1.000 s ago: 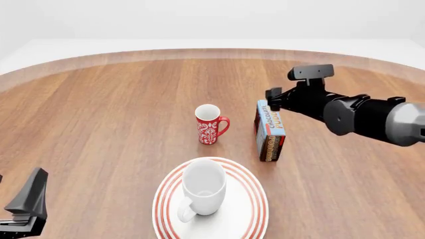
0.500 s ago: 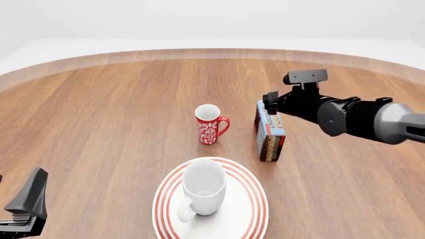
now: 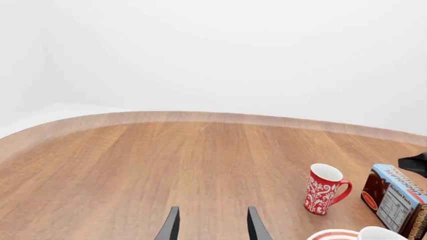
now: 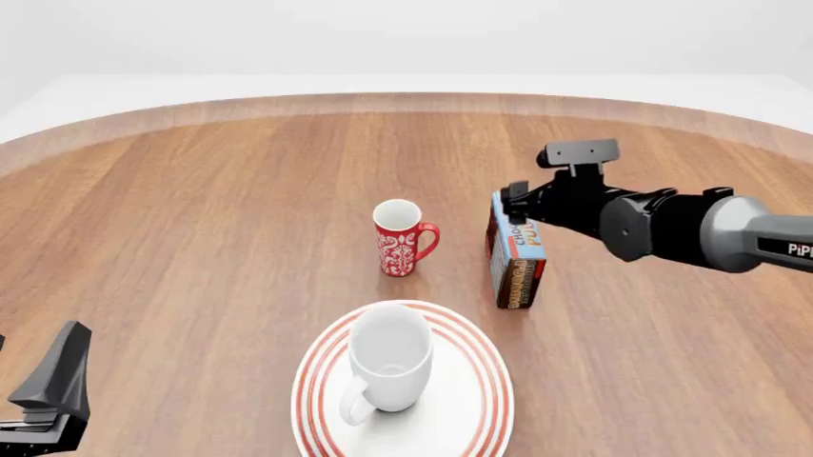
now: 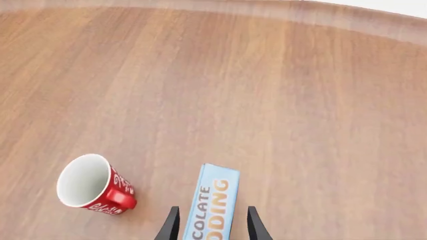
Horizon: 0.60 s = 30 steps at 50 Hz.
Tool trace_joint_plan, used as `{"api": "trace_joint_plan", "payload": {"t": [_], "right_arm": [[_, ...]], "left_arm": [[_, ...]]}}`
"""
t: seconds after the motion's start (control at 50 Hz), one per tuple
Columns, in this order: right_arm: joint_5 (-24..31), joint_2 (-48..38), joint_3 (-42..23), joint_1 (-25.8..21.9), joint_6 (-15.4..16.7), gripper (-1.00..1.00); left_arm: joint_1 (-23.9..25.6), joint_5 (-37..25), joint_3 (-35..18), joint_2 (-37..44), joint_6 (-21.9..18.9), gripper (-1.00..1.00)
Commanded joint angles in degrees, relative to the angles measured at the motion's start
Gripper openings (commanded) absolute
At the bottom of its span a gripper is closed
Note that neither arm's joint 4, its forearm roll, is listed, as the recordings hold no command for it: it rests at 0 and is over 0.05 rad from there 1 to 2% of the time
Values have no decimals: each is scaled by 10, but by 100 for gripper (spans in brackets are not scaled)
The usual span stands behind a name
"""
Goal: Pick up the white mug and put it on the plate, and put the chocolate pudding to the right of the plate.
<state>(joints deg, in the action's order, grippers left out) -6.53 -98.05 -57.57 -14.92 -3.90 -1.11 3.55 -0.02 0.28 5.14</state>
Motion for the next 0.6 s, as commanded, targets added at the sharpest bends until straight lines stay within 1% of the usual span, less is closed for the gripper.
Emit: {"api": "trace_joint_plan", "payload": {"t": [0.02, 0.6], "right_arm": [[0, -13, -4, 0, 0, 100], [-1, -32, -10, -8, 3, 100]], "left_arm": [[0, 0, 0, 0, 1, 100], [0, 2, 0, 1, 2, 100]]}}
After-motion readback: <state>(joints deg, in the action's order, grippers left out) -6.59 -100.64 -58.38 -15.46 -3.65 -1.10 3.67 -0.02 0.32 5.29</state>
